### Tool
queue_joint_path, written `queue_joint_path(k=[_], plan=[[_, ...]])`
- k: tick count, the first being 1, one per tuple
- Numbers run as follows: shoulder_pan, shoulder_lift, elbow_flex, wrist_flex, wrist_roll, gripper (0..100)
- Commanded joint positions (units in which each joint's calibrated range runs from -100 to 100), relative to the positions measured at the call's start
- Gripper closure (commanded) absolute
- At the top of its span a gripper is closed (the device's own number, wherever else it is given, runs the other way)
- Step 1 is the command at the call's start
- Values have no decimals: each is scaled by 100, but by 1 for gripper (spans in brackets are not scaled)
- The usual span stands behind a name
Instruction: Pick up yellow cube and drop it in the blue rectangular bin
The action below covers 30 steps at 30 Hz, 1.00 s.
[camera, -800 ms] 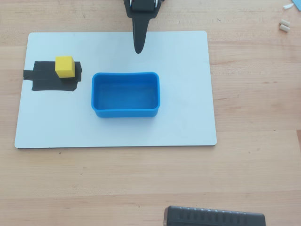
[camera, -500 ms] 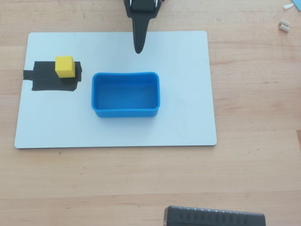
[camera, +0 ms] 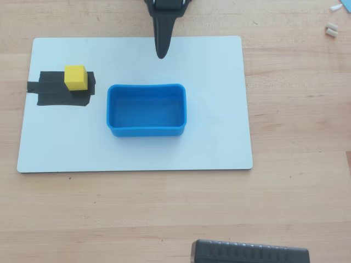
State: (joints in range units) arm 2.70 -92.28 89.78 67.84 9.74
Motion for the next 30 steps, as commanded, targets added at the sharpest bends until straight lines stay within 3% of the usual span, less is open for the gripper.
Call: queue_joint_path(k=[1,18,30], plan=[[142,863,-1142,-5,171,100],[2414,7430,-7551,1143,1241,100],[3040,9492,-9233,1870,1470,100]])
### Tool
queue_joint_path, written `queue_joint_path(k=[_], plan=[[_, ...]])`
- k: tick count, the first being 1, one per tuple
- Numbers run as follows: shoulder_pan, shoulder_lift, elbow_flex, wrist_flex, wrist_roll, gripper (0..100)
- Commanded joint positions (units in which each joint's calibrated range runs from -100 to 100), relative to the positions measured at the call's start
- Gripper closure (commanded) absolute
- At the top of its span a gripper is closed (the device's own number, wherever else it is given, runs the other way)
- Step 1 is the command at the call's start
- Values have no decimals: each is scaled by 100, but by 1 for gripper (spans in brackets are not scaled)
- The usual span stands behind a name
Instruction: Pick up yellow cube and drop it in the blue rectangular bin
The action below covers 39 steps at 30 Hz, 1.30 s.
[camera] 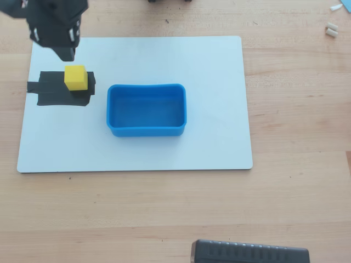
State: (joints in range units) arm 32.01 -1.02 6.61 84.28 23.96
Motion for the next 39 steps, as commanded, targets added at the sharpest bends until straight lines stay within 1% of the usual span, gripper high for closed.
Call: queue_joint_path(k=[1,4,7,10,13,15,17,27,39], plan=[[127,432,-952,243,83,100],[84,441,-889,301,215,100],[58,441,-870,301,215,98],[144,450,-843,193,186,88],[255,450,-843,103,186,81],[315,450,-780,20,186,74],[315,450,-634,-63,200,71],[204,432,220,-467,151,70],[135,367,1102,-1260,98,70]])
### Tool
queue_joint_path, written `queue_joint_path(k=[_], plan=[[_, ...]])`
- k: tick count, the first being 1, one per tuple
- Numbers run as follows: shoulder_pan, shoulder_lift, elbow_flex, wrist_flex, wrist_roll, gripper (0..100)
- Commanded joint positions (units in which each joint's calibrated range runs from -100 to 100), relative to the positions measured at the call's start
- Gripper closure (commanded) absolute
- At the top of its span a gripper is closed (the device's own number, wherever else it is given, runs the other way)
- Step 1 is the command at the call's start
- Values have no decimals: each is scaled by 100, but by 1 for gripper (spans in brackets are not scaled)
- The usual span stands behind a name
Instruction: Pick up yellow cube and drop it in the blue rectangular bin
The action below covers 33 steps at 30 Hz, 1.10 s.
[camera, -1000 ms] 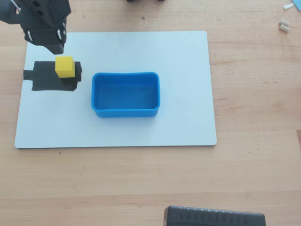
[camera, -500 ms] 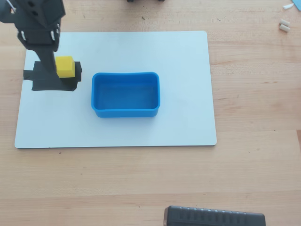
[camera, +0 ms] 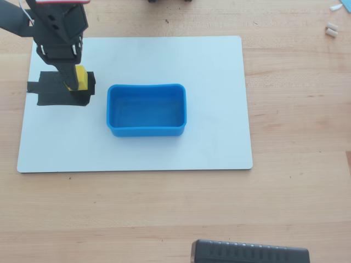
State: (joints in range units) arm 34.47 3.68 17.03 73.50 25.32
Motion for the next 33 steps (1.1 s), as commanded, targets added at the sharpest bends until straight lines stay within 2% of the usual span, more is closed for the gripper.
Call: queue_joint_path(k=[1,7,13,16,20,29,33], plan=[[-128,-104,78,-207,-39,71],[-205,-104,224,-356,-39,74],[-257,-113,351,-479,-68,83],[-283,-206,342,-446,-137,83],[-531,-921,178,90,-317,83],[-1303,-1200,-1803,2179,-1104,83],[-1775,-1218,-1949,2411,-1407,84]])
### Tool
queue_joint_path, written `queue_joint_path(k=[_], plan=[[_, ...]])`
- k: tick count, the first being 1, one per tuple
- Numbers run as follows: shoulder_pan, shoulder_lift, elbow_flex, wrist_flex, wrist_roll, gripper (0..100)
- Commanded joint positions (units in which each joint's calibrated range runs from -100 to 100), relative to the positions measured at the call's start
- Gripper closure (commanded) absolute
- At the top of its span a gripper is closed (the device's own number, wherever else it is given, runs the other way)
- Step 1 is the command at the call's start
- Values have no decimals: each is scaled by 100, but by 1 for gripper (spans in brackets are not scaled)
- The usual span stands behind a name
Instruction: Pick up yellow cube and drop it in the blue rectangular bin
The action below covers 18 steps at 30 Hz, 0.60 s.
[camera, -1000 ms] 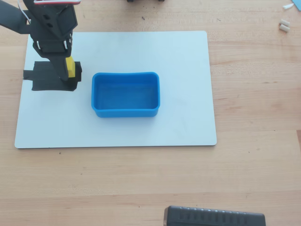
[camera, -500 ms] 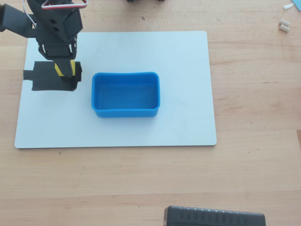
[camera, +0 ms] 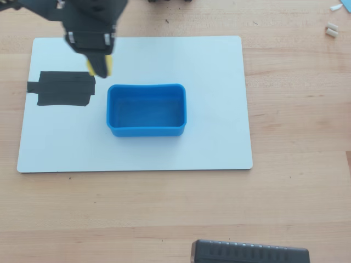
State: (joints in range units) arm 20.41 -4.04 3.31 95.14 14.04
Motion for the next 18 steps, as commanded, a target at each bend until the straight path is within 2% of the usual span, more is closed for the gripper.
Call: queue_joint_path(k=[1,7,18], plan=[[-489,-446,-576,246,-347,84],[-1269,-530,-485,-257,-650,85],[-1930,-520,824,-1711,-718,85]])
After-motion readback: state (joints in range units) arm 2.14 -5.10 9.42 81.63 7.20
